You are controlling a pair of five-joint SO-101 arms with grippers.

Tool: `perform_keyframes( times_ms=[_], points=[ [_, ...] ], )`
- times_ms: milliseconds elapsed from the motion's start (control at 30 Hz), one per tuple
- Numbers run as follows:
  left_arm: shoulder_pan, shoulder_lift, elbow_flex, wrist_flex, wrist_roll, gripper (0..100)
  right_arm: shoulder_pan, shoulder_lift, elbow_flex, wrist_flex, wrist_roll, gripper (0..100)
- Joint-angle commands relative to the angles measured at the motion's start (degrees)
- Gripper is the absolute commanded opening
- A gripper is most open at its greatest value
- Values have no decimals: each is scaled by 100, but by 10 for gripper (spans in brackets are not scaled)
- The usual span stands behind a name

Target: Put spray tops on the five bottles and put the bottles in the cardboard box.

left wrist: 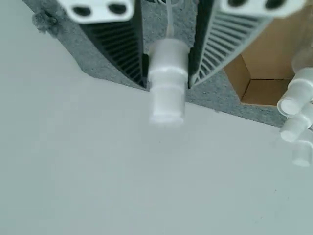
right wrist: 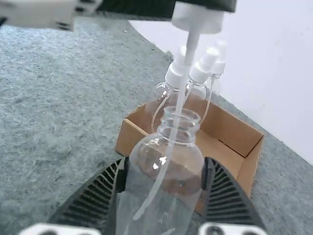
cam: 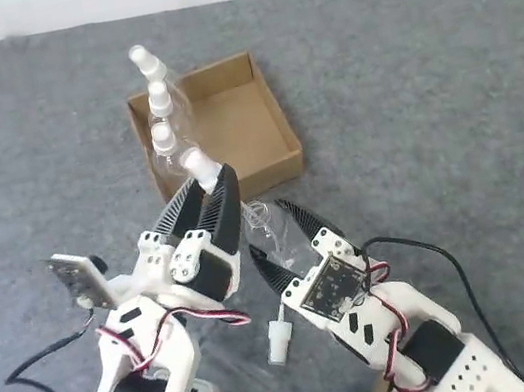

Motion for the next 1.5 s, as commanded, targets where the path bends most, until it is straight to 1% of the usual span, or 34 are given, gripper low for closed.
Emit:
perform_keyframes(
  times_ms=[0, 133, 300, 433, 567, 767, 833, 1000, 1300, 1467],
  points=[
    [26, -105, -66, 9, -53, 12, 92, -92, 97, -110, 44, 111],
    [44, -105, -57, 79, -62, 12, 92, -92, 97, -110, 53, 111],
    [246, -105, -66, 176, -492, 12, 92, -92, 97, -101, 70, 111],
    [255, -105, -57, 185, -501, 12, 92, -101, 62, 119, 79, 111],
    [264, -105, -84, 334, -501, 12, 92, -101, 62, 119, 79, 111],
    [273, -105, -84, 343, -501, 12, 127, -101, 62, 119, 79, 111],
    [422, -105, -66, 396, -554, 12, 259, -101, 62, 101, 79, 111],
    [993, -105, -75, 791, -1020, 13, 514, -101, 53, 101, 79, 111],
    [1029, -105, -57, 826, -1029, 13, 497, -110, 53, 127, 79, 111],
    [1037, -105, 207, 598, -1143, 13, 497, -110, 53, 127, 79, 111]
  ],
)
